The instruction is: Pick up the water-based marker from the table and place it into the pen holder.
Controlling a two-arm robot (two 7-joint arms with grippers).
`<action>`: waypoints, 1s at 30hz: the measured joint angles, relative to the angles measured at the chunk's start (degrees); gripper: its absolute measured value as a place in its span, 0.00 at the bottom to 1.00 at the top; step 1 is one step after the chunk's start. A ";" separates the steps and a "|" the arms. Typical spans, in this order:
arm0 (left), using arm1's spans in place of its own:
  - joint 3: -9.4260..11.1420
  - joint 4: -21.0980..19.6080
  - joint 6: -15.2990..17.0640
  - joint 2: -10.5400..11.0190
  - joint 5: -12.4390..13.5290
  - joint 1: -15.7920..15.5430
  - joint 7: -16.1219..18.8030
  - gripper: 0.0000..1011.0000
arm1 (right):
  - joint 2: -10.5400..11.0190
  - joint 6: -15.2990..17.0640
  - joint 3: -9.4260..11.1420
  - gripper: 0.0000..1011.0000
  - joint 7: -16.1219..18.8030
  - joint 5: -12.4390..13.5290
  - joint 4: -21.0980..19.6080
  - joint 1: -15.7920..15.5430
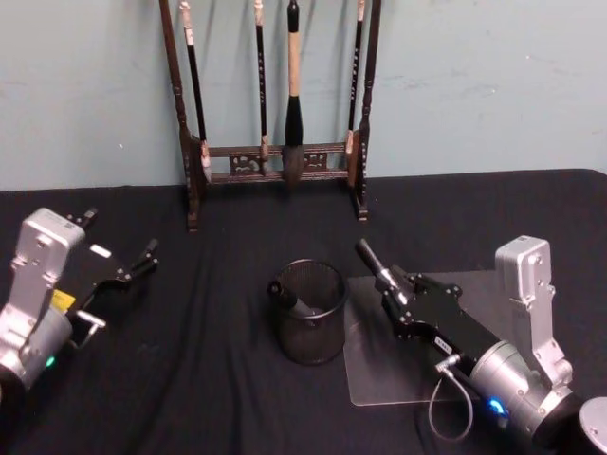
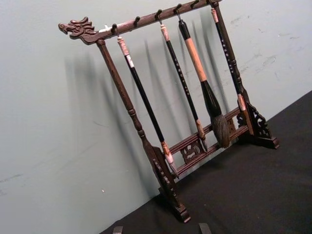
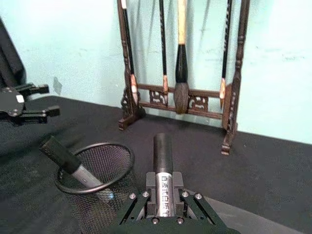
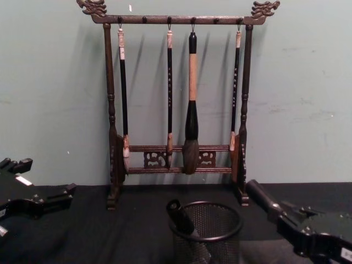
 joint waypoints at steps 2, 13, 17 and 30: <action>0.00 0.00 0.00 0.00 0.00 0.00 0.00 1.00 | 0.23 -1.04 -0.18 0.19 0.36 0.48 -0.04 -0.04; 0.00 0.00 0.00 0.00 0.00 0.00 0.00 1.00 | 0.20 -3.22 -0.22 0.19 -0.51 1.85 -0.52 -0.07; 0.00 0.00 0.00 0.00 0.00 0.00 0.00 1.00 | 0.18 -3.28 -0.44 0.19 -0.80 1.74 -0.74 0.62; 0.00 0.00 0.00 0.00 0.00 0.00 0.00 1.00 | -1.09 -5.42 -1.73 0.19 0.29 1.61 2.68 5.17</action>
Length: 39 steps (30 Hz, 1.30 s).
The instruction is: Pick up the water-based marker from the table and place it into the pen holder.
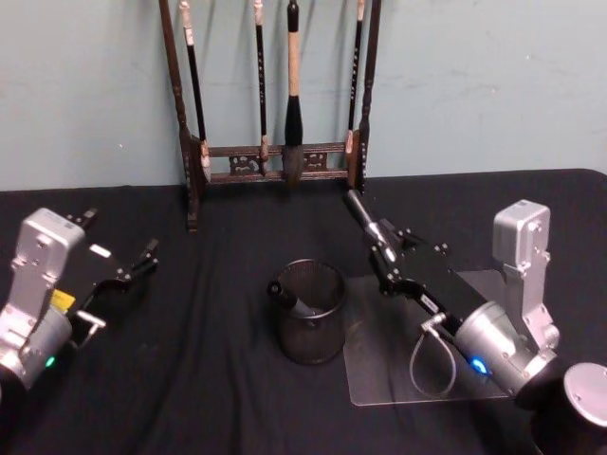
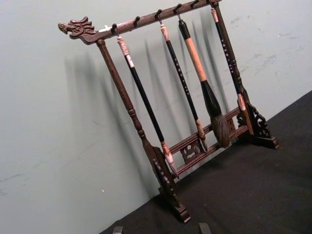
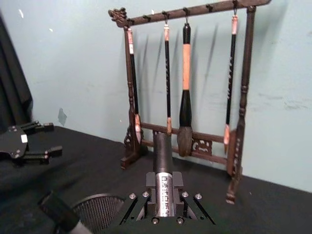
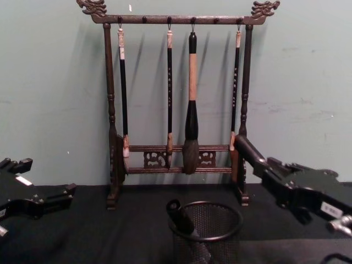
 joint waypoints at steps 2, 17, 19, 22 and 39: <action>0.00 0.00 0.00 0.00 0.00 0.00 0.00 1.00 | -0.41 -0.56 -0.38 0.19 0.33 0.07 0.98 0.98; 0.00 0.00 0.00 0.00 0.00 0.00 0.00 1.00 | -2.94 -3.09 -3.12 0.19 1.61 -0.40 6.35 5.38; 0.00 0.00 0.00 0.00 0.00 0.00 0.00 1.00 | -3.29 -3.47 -3.44 0.19 1.64 -0.59 6.86 5.75; 0.00 0.00 0.00 0.00 0.00 0.01 0.00 1.00 | -3.66 -3.88 -3.80 0.19 1.84 -0.69 7.44 6.16; 0.00 0.00 0.00 0.00 0.00 0.00 0.00 1.00 | -5.36 -4.95 -6.19 0.19 2.84 -1.93 9.97 8.53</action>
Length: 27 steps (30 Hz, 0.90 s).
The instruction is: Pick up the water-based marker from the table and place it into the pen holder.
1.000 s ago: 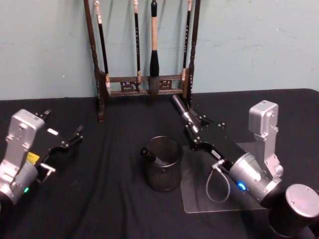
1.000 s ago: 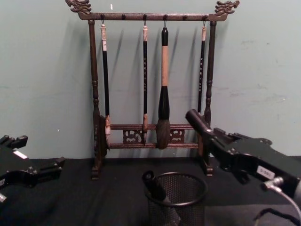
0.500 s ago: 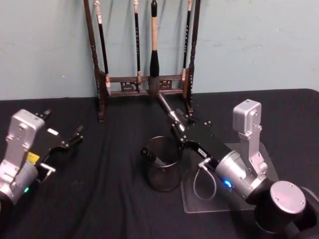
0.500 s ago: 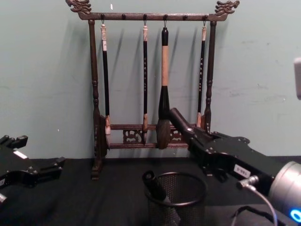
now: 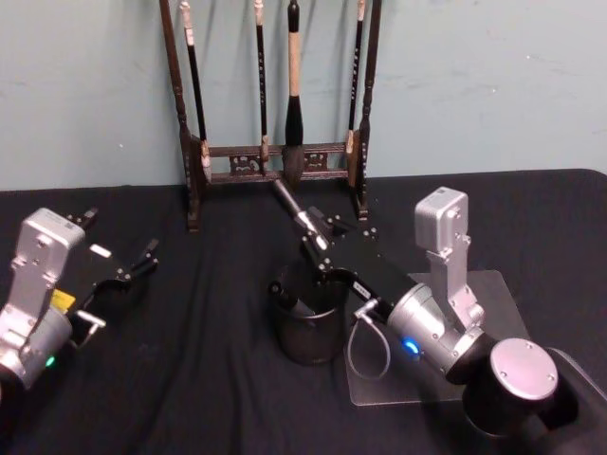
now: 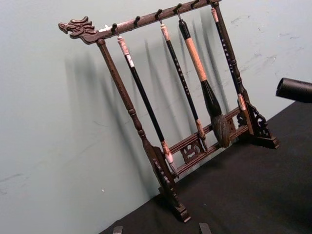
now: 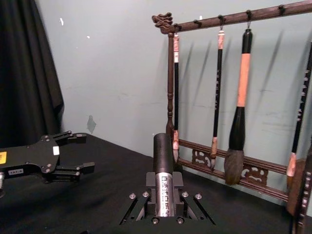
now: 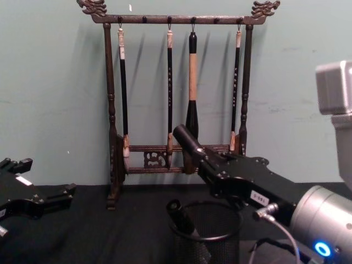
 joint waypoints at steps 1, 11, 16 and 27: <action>0.00 0.00 0.00 0.00 0.00 0.00 0.00 1.00 | -0.15 -0.09 -0.19 0.19 0.03 -0.13 0.30 0.20; 0.00 0.00 0.00 0.00 0.00 0.00 0.00 1.00 | -1.06 -0.52 -1.18 0.19 0.22 -0.79 2.33 1.42; 0.00 0.00 0.00 0.00 0.00 0.00 0.00 1.00 | -1.23 -0.59 -1.41 0.19 0.23 -1.18 2.95 1.74; 0.00 0.00 0.00 0.00 0.00 0.00 0.00 1.00 | -1.42 -0.60 -1.69 0.19 0.18 -1.70 3.55 2.12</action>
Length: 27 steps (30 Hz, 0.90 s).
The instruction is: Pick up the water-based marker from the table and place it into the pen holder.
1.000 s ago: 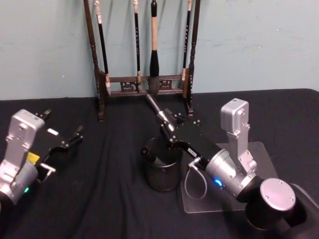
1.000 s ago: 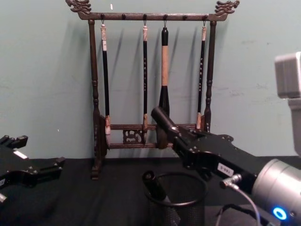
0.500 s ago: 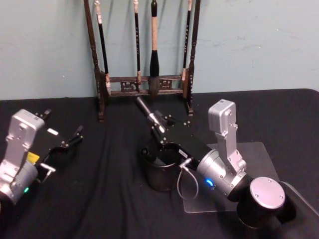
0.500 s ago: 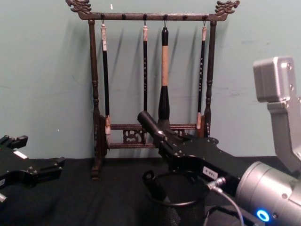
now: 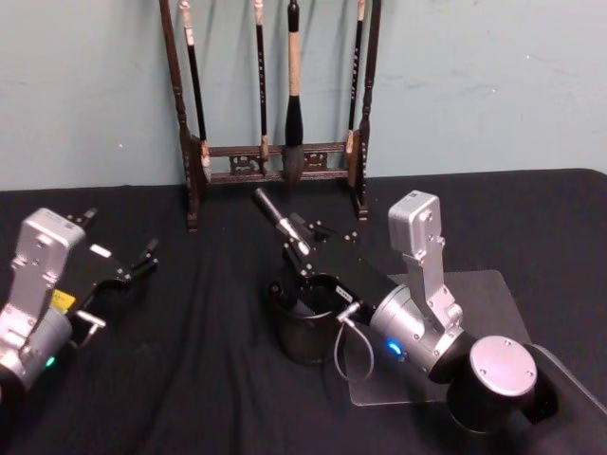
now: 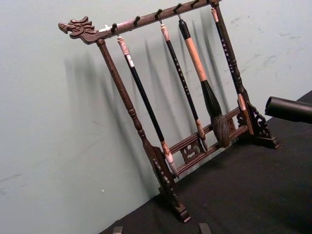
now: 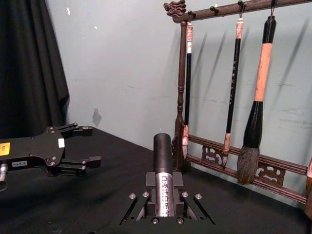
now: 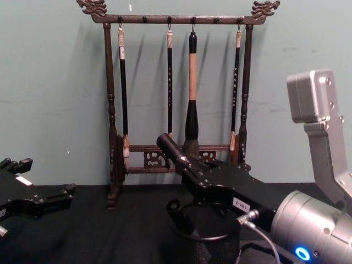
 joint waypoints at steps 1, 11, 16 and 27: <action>0.00 0.00 0.00 0.00 0.00 0.00 0.00 1.00 | 0.00 0.00 0.00 0.19 0.00 0.00 0.00 0.00; 0.00 0.00 0.00 0.00 0.00 0.00 0.00 1.00 | 0.04 0.02 0.04 0.31 -0.02 0.07 -0.05 -0.02; 0.00 0.00 0.00 0.00 0.00 0.00 0.00 1.00 | 0.04 0.04 0.06 0.48 -0.03 0.10 -0.07 -0.05; 0.00 0.00 0.00 0.00 0.00 0.00 0.00 1.00 | 0.04 0.05 0.10 0.79 -0.03 0.16 -0.12 -0.09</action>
